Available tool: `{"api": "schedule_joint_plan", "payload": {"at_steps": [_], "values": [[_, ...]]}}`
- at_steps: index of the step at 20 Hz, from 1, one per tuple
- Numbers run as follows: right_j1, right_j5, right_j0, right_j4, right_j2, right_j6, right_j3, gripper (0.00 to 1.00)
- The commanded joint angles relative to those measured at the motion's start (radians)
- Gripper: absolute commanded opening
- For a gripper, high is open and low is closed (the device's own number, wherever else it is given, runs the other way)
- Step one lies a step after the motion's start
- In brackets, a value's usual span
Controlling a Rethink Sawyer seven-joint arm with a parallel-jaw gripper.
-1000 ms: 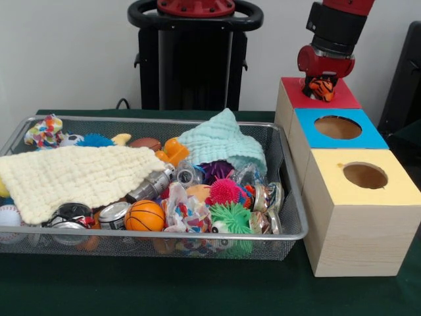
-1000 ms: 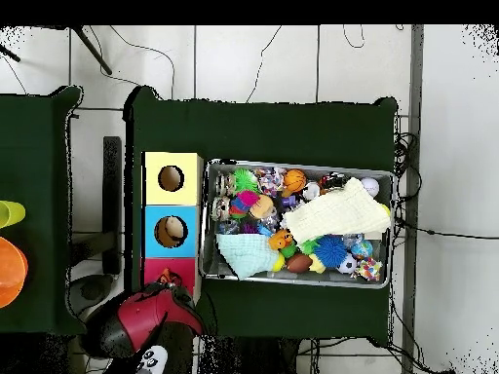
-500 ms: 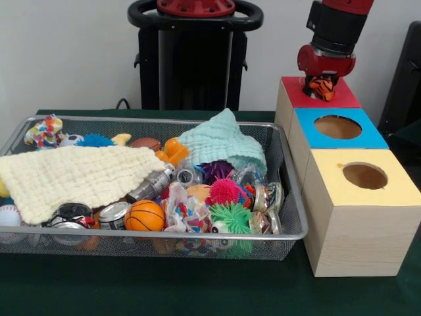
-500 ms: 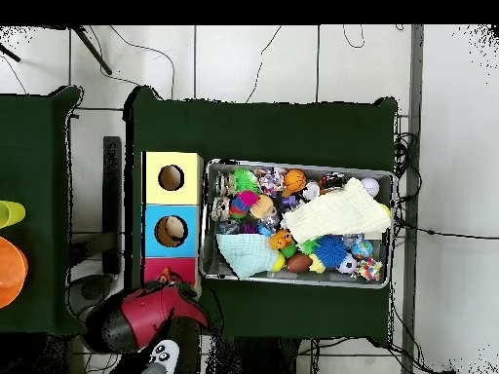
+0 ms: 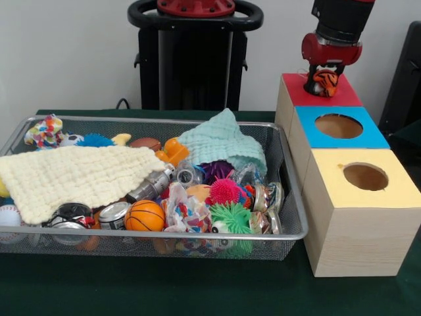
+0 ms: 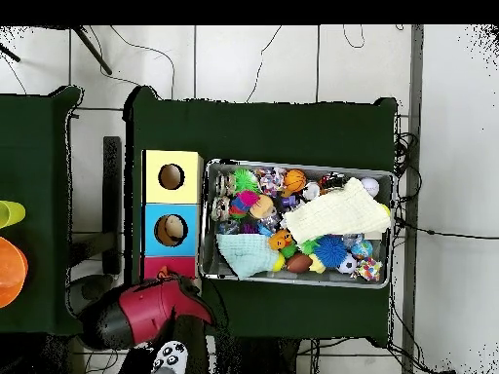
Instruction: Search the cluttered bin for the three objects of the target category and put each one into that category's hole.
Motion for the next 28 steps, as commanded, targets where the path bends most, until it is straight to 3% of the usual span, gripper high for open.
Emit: {"api": "schedule_joint_plan", "payload": {"at_steps": [1, 20, 21, 22, 23, 25, 28], "values": [[-0.056, 0.126, -0.052, -0.03, 0.016, 0.036, -0.005, 1.0], [-0.04, 0.062, -0.033, -0.075, -0.003, 0.057, 0.017, 1.0], [-0.016, 0.025, -0.019, -0.082, -0.019, 0.083, 0.016, 1.0], [-0.015, 0.026, -0.033, -0.071, -0.005, 0.08, 0.022, 1.0], [-0.049, 0.088, -0.058, -0.051, 0.02, 0.047, 0.029, 1.0], [-0.079, 0.145, -0.054, -0.043, 0.016, 0.038, 0.024, 1.0], [-0.049, 0.081, -0.05, -0.059, 0.016, 0.053, 0.027, 1.0]]}}
